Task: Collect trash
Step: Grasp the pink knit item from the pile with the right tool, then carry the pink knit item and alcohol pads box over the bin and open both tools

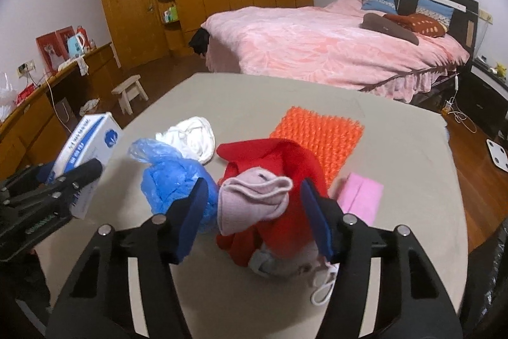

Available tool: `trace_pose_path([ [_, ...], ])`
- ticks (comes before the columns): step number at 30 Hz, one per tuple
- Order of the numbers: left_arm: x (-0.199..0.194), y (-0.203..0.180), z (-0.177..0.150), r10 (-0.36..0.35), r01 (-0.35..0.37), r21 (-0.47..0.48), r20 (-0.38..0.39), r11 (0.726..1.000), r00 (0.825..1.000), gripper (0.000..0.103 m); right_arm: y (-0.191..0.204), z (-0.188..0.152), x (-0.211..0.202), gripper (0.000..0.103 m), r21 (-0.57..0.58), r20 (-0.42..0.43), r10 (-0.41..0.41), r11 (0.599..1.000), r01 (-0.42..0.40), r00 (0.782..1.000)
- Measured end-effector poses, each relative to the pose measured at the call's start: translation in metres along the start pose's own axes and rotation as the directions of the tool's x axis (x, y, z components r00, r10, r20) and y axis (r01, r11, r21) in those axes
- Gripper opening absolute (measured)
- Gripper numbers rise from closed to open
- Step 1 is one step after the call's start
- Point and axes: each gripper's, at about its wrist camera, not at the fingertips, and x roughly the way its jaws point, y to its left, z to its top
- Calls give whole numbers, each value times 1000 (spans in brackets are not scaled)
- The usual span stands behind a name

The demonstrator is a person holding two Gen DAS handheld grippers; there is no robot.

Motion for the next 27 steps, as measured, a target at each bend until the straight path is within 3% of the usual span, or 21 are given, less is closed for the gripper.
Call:
trace_pose_path([
  [6,1,-2,2,4,-3,7,-2,1000,1000,54,-2,-4,13,34,-9,-32,1,1000,-2,999],
  [8,1,-5,3,3,-3,11,-3,1000,1000,54,-6,-3,12,32,-2,-31,24,1000,-24,999],
  [17,-8,-19,6,1,-1,32,4,999,1000,54,-14,3,-26,31,21,57,89,996,-91,994],
  [27,-25,-41,10,-43,41,55,28,998,999,54,-23,2,-64,31,44,90,48,998,-52,995],
])
